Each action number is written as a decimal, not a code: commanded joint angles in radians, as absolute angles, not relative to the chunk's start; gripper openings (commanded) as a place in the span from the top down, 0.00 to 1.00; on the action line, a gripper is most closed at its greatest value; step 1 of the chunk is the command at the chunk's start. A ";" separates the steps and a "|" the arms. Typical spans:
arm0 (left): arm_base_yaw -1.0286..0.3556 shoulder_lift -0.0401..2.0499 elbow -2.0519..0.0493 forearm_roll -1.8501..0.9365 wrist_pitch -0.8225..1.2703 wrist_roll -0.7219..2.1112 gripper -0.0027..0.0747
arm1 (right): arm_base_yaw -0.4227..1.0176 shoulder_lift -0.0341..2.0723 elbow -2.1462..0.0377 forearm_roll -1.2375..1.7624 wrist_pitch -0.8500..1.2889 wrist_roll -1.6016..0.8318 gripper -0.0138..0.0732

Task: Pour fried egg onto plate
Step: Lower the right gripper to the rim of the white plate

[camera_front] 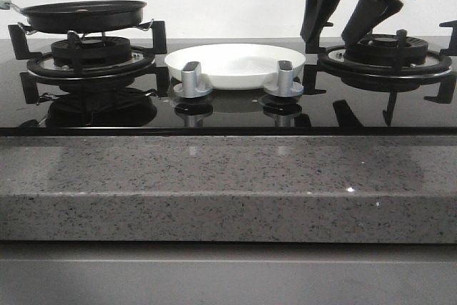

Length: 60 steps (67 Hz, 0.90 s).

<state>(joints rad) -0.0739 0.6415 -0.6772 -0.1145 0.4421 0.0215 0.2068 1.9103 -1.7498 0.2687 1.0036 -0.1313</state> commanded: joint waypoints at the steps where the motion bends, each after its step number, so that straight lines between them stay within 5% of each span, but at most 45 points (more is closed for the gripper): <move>1: -0.074 0.645 -0.706 -0.118 0.359 0.013 0.37 | 0.202 1.899 -1.836 0.323 1.002 -0.162 0.27; 38: -0.074 0.645 -0.706 -0.118 0.359 0.013 0.37 | 0.202 2.097 -2.061 0.342 1.150 -0.166 0.37; 60: -0.074 0.645 -0.706 -0.118 0.359 0.013 0.37 | 0.202 2.104 -2.076 0.344 1.160 -0.166 0.71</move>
<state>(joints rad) -0.0739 0.6415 -0.6772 -0.1145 0.4421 0.0215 0.2053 2.1589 -2.0456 0.3242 1.1671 -0.1538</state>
